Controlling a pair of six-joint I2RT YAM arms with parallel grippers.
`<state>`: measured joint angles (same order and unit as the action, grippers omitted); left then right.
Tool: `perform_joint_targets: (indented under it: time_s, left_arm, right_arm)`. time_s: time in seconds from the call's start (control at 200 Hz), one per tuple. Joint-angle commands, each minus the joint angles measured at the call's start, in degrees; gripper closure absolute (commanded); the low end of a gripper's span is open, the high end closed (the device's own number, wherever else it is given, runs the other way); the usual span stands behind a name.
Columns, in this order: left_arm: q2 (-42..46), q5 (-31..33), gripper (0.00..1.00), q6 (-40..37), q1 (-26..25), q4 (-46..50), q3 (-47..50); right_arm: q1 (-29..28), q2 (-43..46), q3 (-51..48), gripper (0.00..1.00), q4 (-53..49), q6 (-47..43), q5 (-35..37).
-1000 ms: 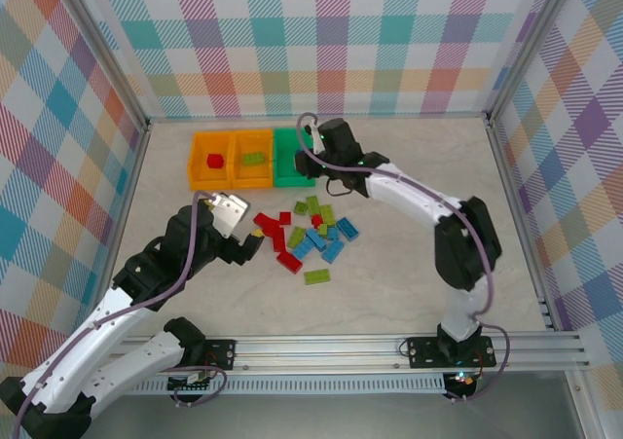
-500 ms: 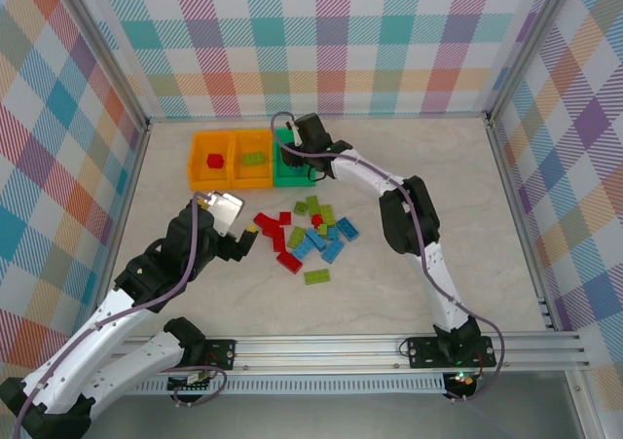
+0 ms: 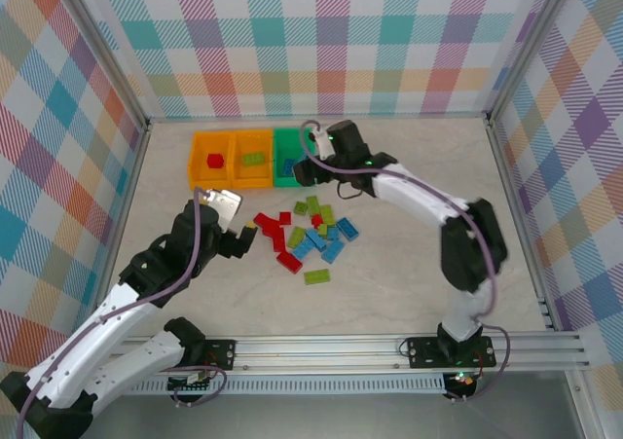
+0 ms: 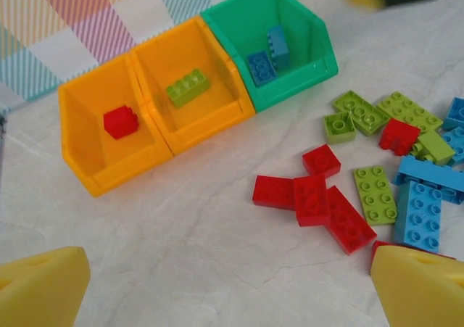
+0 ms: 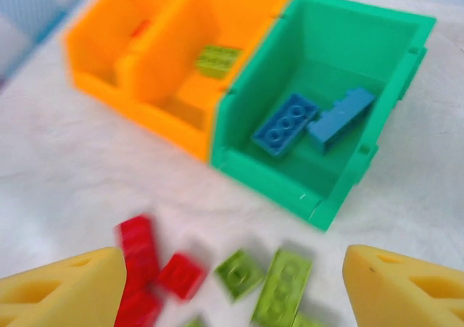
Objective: Sort the legos into containers by color
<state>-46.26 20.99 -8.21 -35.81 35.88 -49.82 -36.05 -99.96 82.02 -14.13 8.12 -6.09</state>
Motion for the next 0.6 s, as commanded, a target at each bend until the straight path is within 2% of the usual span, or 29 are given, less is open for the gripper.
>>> perform_joint_targets:
  time_s: [0.0, 0.105, 0.205, 0.28, 0.355, 0.46, 0.595]
  left_arm:
    - [-8.3, -4.8, 0.0, 10.9, 0.7, 10.3, -9.1]
    - [-16.1, -9.0, 0.0, 18.8, 0.7, 12.8, -11.8]
    - [-23.1, -19.8, 0.0, 19.4, 2.0, 8.0, -10.4]
    - [-30.5, -24.3, 0.05, 19.3, 3.8, 6.5, -11.8]
    - [-37.6, -24.2, 0.07, 18.2, 5.0, 6.7, -14.2]
    - [-45.1, -18.9, 0.07, 16.3, 5.8, 5.7, -16.1]
    - [-51.2, -22.0, 0.11, 15.0, 7.7, 2.0, -17.8]
  right_arm:
    - [-0.1, 11.3, -5.8, 0.17, -6.2, -0.2, -11.9]
    - [-0.5, 20.1, -11.0, 0.09, -18.1, 0.7, -17.0]
    - [-2.1, 26.8, -15.7, 0.03, -24.3, -0.1, -19.5]
    - [-3.9, 30.8, -18.8, 0.0, -26.1, -1.6, -18.9]
    - [-4.5, 33.0, -20.4, 0.0, -28.1, -1.2, -16.3]
    - [-4.6, 34.7, -22.8, 0.0, -27.8, -0.1, -13.1]
    - [-4.6, 35.2, -23.9, 0.0, -26.3, 0.7, -13.0]
